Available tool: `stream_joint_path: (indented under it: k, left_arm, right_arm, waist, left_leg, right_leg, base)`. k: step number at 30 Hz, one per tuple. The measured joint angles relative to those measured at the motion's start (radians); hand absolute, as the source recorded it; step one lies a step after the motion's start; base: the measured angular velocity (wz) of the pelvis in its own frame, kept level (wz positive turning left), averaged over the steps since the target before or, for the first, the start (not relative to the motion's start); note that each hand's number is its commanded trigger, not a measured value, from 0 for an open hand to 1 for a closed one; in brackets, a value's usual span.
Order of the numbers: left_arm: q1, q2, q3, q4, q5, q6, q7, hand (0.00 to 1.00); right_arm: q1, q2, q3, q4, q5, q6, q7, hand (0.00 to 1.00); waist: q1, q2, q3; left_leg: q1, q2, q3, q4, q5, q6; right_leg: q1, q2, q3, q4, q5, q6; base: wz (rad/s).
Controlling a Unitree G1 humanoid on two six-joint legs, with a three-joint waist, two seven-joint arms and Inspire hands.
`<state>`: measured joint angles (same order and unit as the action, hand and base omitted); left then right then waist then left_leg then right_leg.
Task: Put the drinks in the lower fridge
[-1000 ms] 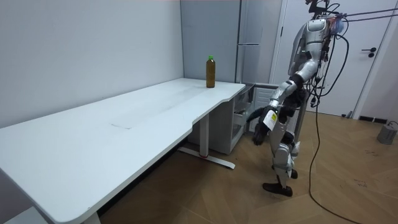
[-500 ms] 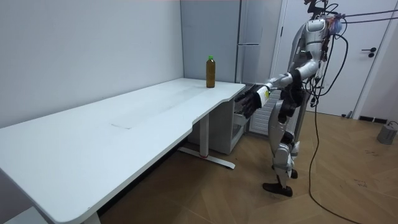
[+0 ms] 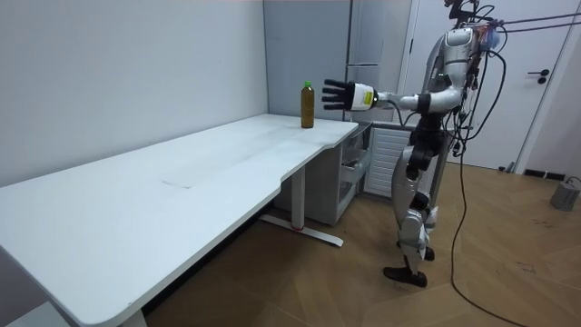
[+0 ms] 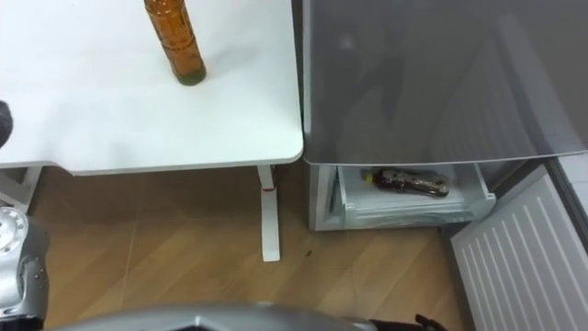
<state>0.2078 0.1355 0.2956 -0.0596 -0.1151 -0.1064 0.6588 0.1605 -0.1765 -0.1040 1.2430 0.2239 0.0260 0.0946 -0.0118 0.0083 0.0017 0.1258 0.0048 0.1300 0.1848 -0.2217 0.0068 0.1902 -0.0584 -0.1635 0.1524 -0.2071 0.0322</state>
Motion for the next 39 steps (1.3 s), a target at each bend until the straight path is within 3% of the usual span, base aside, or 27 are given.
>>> stream_joint_path:
  k: [9, 13, 24, 31, 39]
  left_arm:
    - [-0.005, 0.000, -0.060, -0.019, 0.001, 0.001, -0.153, 0.00]
    - [-0.031, 0.000, -0.068, -0.019, 0.000, 0.019, -0.213, 0.00]
    - [-0.062, -0.001, -0.068, -0.017, -0.001, 0.072, -0.319, 0.00]
    - [-0.070, -0.001, -0.073, -0.008, -0.016, 0.078, -0.391, 0.00]
    - [-0.100, -0.001, -0.073, 0.045, -0.152, 0.085, -0.426, 0.00]
  right_arm:
    - [-0.004, -0.001, 0.000, 0.000, -0.002, -0.005, 0.022, 0.00]
    - [-0.004, 0.001, -0.005, -0.001, -0.001, -0.004, 0.039, 0.00]
    - [0.001, 0.001, -0.008, -0.006, -0.002, -0.002, 0.039, 0.00]
    - [-0.002, 0.002, -0.008, -0.005, -0.003, -0.004, 0.030, 0.00]
    - [0.001, 0.004, -0.018, 0.009, -0.003, -0.004, 0.009, 0.00]
  waist:
    - [-0.013, 0.002, 0.0004]
    - [-0.023, 0.002, 0.0054]
    - [-0.038, 0.000, 0.0053]
    - [-0.045, 0.002, 0.0050]
    - [-0.069, 0.007, 0.0077]
  left_leg:
    - [-0.006, 0.000, 0.008, 0.000, 0.000, 0.000]
    - [-0.010, 0.001, 0.009, 0.001, 0.000, 0.000]
    - [0.017, 0.005, 0.025, -0.017, 0.001, -0.002]
    - [0.025, 0.005, 0.035, -0.019, 0.001, -0.002]
    - [0.029, 0.005, 0.038, -0.016, 0.001, -0.002]
  right_leg:
    - [-0.017, 0.002, 0.023, 0.000, 0.001, -0.001]
    - [-0.017, 0.003, 0.025, 0.000, 0.002, -0.002]
    - [-0.017, 0.008, 0.039, 0.000, 0.002, -0.002]
    - [-0.016, 0.008, 0.054, 0.000, 0.002, -0.003]
    - [-0.013, 0.009, 0.066, 0.002, 0.003, -0.004]
  base:
    - [-0.05]
    - [0.00]
    - [-0.06]
    - [-0.06]
    - [-0.02]
